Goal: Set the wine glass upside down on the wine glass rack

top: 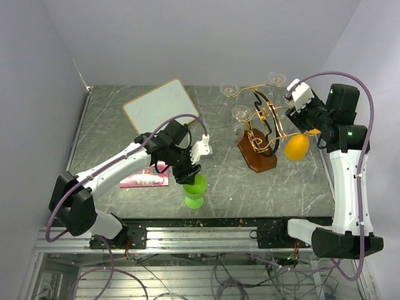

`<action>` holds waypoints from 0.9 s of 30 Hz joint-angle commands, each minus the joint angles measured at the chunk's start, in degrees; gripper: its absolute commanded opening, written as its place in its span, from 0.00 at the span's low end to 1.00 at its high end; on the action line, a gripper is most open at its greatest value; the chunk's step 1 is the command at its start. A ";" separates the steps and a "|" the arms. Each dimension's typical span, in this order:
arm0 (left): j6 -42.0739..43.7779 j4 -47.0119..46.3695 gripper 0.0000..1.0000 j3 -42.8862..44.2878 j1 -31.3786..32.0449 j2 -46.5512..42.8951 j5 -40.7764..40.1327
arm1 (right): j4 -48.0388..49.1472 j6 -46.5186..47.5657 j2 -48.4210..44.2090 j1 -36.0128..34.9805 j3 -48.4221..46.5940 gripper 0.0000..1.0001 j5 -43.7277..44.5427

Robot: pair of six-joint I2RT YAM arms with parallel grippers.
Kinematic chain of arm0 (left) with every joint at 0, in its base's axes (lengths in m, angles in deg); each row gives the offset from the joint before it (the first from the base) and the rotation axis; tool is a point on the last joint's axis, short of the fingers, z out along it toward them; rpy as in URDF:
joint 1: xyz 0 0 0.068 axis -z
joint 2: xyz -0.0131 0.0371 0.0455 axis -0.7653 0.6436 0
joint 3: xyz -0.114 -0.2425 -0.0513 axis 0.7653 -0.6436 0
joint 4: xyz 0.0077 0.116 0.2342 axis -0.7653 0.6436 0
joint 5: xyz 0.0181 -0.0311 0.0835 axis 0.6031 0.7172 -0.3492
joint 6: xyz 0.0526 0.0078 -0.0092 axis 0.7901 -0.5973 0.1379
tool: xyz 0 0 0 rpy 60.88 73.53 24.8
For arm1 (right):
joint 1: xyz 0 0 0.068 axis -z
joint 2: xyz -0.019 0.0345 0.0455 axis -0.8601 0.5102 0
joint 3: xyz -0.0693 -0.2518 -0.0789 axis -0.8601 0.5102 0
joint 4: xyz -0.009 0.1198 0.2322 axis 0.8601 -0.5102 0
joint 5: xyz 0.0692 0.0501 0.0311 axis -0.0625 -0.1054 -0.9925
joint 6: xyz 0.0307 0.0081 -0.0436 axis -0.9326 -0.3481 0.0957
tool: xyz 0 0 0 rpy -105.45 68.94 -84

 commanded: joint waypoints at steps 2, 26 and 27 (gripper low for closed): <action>2.66 0.88 0.57 3.83 2.30 2.73 -4.11 | 1.31 -0.20 -0.74 -0.23 1.59 0.52 0.13; 6.30 5.90 0.12 7.39 3.49 1.94 -1.72 | 1.69 -0.16 0.93 -0.23 1.59 0.52 1.75; 6.65 6.06 0.09 7.30 3.49 1.51 -1.49 | 1.63 -0.03 1.02 -0.20 1.28 0.52 2.54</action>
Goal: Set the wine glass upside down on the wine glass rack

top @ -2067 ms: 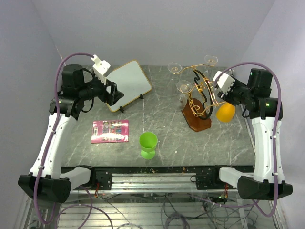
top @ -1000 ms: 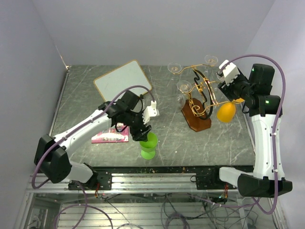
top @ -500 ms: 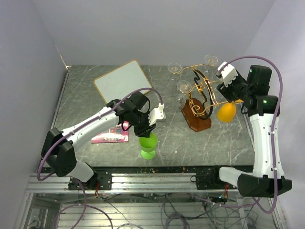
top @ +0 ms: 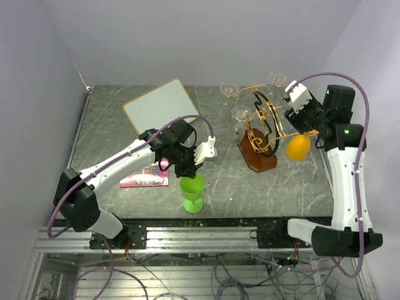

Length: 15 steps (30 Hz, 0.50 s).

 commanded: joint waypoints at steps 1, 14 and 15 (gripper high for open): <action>2.08 1.53 0.07 1.45 0.41 -2.74 2.09 | 1.00 0.13 0.54 -0.18 -1.21 0.52 2.33; -1.23 -1.48 0.07 -2.59 -9.40 -15.30 12.77 | -1.78 -1.67 5.38 -0.14 -12.51 0.54 -2.91; -2.55 -2.73 0.07 -3.58 -11.28 -17.17 14.84 | -1.84 -2.36 6.06 -0.09 -13.69 0.54 -4.52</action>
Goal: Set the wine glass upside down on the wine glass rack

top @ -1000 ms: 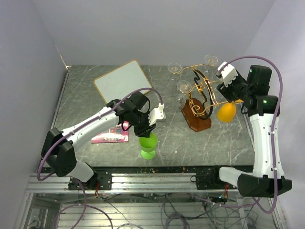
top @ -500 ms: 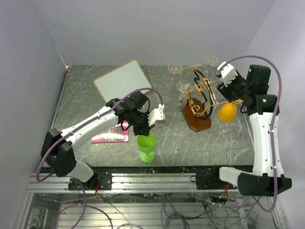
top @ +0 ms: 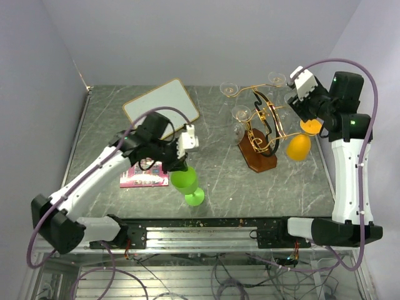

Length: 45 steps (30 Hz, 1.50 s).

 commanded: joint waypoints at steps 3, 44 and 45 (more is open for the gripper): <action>-9.23 -8.68 0.07 -4.76 -10.87 -11.92 12.26 | -1.45 -4.62 3.90 -0.16 -8.21 0.54 -12.00; -53.90 -39.16 0.07 6.03 -36.28 -16.79 1.36 | 39.04 -63.29 9.57 -26.82 8.41 0.60 -32.32; -53.53 -39.14 0.07 6.76 -36.27 -16.44 1.13 | 40.02 -65.60 9.74 -27.28 8.94 0.60 -32.03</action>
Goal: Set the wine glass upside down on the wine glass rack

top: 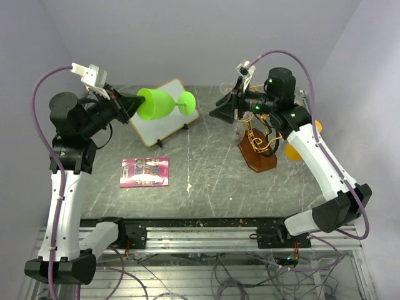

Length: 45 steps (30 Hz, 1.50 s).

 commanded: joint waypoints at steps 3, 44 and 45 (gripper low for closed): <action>-1.53 -5.71 0.07 5.00 -0.49 1.47 -1.04 | 9.13 -17.99 0.97 -3.10 2.03 0.60 2.16; 3.93 -3.76 0.07 5.26 -0.38 -1.41 -1.44 | 13.15 -28.00 10.68 -10.11 -9.45 0.23 10.49; 3.89 -3.93 0.07 5.15 -0.36 -1.43 -1.29 | 13.09 -27.97 10.74 -10.11 -9.46 0.22 10.54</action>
